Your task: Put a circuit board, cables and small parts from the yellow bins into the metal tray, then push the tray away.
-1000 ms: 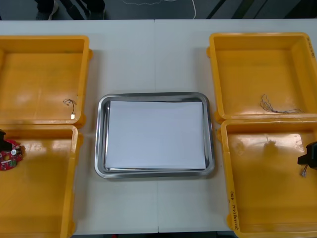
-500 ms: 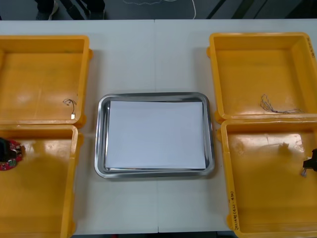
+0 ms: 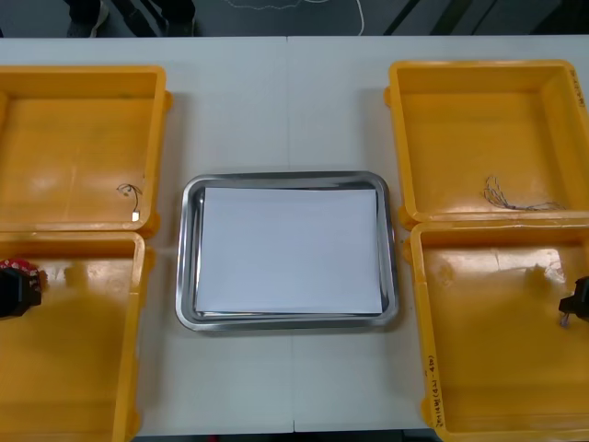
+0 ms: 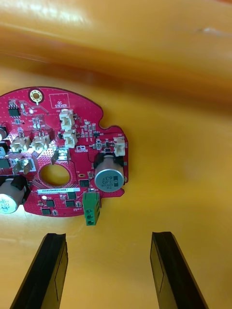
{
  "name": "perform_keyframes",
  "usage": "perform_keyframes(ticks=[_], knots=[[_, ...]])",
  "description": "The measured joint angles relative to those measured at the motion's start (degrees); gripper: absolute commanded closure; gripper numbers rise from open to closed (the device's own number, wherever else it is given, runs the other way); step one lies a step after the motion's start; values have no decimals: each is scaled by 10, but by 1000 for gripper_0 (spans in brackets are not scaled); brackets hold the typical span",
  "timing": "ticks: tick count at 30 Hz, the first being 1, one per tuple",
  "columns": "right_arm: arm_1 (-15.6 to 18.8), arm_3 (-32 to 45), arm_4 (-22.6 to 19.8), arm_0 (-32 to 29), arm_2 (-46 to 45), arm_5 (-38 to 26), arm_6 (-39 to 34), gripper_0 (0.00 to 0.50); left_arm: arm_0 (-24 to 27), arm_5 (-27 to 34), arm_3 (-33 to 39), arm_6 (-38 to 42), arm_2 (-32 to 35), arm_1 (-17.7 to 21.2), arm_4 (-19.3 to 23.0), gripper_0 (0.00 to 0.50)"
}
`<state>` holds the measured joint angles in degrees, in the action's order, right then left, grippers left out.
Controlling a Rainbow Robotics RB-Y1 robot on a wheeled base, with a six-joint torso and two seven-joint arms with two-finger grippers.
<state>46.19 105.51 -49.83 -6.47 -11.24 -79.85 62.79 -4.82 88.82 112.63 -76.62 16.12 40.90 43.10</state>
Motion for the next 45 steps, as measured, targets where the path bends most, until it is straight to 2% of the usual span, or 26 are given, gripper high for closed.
perform_keyframes(ticks=[9, 19, 29, 41, 42, 43, 44, 45], knots=[[-6, 0, 12, 0, 20, 6, -1, 0, -1, -4, -7, -6, 0, 0, -1, 0], [-10, 0, 29, 0, 29, 11, -3, 0, 0, -10, -57, -12, 0, 0, 2, 0], [-10, -21, 31, 0, 35, 46, -4, 0, 0, -14, -57, -12, 0, -10, 2, 0], [-10, -22, 31, 0, 37, 47, -5, 0, 4, -16, -58, -13, 0, -28, -12, 0], [-10, -22, 31, 0, 37, 47, -5, 67, 5, -16, -59, -14, 0, -29, -13, 0], [-10, -22, 31, 0, 37, 47, -5, 192, 6, -17, -59, -16, 0, -29, -14, 0], [-10, -22, 31, 0, 37, 47, -5, 255, 7, -17, -59, -17, 0, -30, -15, 0], [-10, -22, 31, 0, 37, 47, -5, 384, 8, -17, -60, -22, 0, -30, -16, 0]])
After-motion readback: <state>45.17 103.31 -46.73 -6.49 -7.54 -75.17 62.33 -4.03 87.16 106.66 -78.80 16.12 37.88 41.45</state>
